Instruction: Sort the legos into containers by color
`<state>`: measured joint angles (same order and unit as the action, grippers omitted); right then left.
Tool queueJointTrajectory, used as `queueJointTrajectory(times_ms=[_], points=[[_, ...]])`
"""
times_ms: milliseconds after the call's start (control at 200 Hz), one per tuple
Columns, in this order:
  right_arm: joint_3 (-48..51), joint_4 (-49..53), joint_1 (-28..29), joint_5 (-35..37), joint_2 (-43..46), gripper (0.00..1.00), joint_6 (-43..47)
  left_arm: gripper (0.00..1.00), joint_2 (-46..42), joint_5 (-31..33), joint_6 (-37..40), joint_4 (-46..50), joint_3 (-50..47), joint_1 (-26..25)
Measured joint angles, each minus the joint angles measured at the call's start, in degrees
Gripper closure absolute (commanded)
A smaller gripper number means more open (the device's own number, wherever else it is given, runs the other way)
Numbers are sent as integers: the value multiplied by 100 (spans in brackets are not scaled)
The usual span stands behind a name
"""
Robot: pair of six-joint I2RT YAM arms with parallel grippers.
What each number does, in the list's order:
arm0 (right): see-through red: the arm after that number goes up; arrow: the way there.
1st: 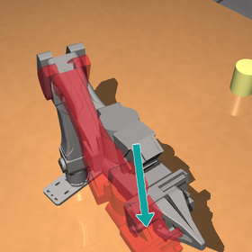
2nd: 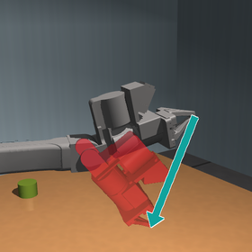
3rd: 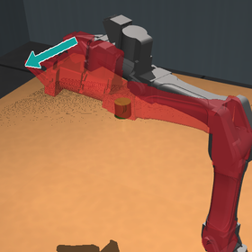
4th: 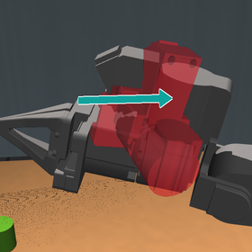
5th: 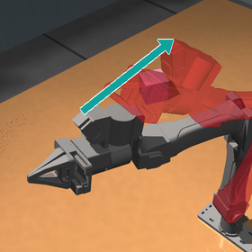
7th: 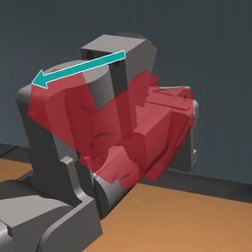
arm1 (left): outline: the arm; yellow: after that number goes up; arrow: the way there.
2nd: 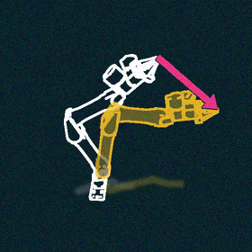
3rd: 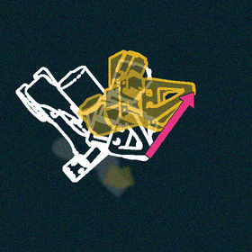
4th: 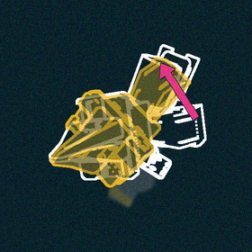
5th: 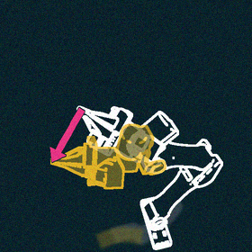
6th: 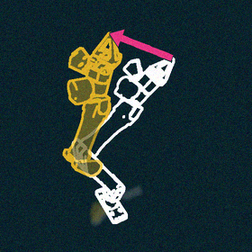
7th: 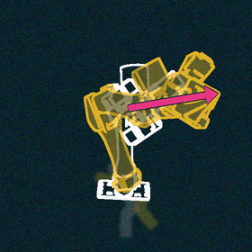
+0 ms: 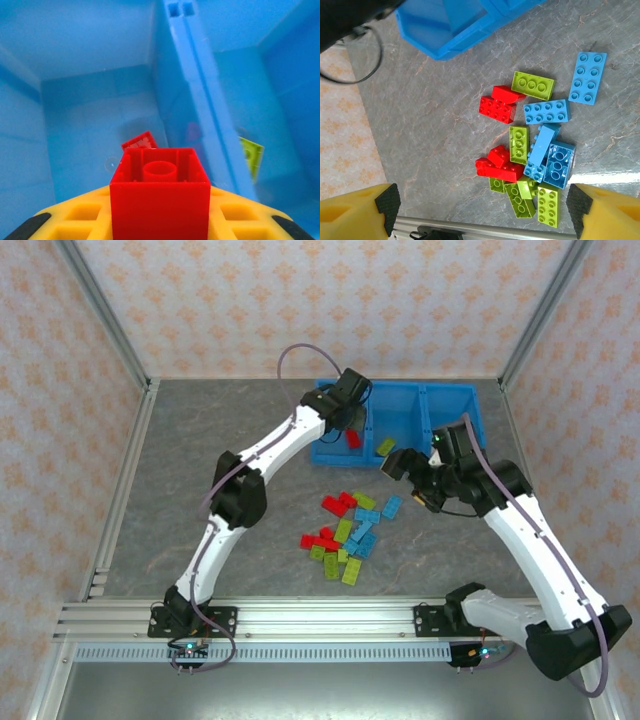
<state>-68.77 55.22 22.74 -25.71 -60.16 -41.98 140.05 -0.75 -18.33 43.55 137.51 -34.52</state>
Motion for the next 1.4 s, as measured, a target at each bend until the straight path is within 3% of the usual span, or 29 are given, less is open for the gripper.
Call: queueJointTrajectory(times_ms=[105,340,540,736,901,1056,1156,1251,1401], points=[[0,57,0,11,90,11,2,48,278,-4,70,304,391,31],[2,98,0,50,81,11,20,49,-295,-101,157,415,133,2],[2,232,35,295,-50,12,208,49,-3187,-341,398,-564,-2924,-48],[-13,267,555,684,-822,13,549,47,-6109,-509,743,-1434,-4953,-142],[-199,232,999,1211,-2050,29,1139,42,-8026,-590,1250,-1585,-6815,-225],[-590,256,1331,1615,-3171,37,1832,22,-9119,-616,1696,-1338,-8096,-223],[-815,234,1746,1663,-3641,40,1969,15,-9704,-601,1871,-1220,-8577,-225],[-822,63,2129,1565,-3832,37,1657,13,-10037,-507,1930,-1202,-8793,-225],[-400,-485,2422,1440,-3880,35,424,11,-10052,-409,1950,-1241,-8891,-225]])
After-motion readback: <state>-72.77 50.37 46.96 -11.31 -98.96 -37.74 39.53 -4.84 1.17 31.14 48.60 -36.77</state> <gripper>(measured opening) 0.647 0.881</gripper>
